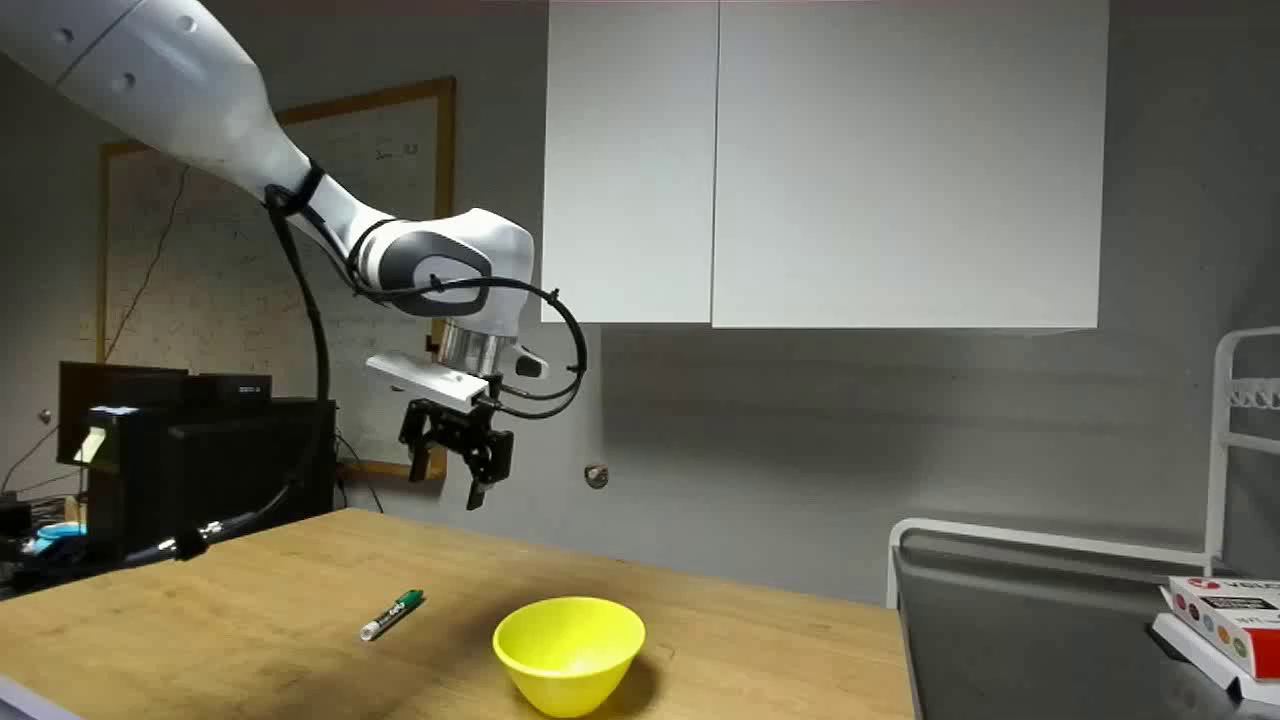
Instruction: Put the marker in the bowl
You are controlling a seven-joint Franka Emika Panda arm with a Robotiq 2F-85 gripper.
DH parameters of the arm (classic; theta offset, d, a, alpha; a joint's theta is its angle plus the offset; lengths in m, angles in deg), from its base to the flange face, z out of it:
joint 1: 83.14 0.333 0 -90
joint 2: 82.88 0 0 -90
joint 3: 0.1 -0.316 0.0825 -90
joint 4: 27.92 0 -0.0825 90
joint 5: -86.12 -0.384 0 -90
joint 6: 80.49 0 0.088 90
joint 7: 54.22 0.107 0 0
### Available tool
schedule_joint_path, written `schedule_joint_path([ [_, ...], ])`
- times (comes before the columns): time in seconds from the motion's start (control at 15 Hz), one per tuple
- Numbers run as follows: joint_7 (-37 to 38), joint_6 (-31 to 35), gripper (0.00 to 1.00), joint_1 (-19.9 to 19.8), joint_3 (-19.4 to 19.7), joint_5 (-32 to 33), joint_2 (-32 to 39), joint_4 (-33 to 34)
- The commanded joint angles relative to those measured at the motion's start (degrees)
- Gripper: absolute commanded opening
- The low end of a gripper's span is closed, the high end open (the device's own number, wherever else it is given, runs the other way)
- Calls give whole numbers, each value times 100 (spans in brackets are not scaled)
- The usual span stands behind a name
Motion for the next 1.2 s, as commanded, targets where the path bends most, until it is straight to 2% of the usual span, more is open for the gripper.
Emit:
schedule_joint_path([
  [0.0, -39, -20, 100, -168, -155, -47, 16, 11],
  [0.67, -6, -61, 100, -172, -178, -41, 95, 86],
  [0.93, 147, -168, 100, -94, -442, 76, 530, 453],
  [1.13, 375, -235, 100, 0, -811, 252, 966, 821],
])
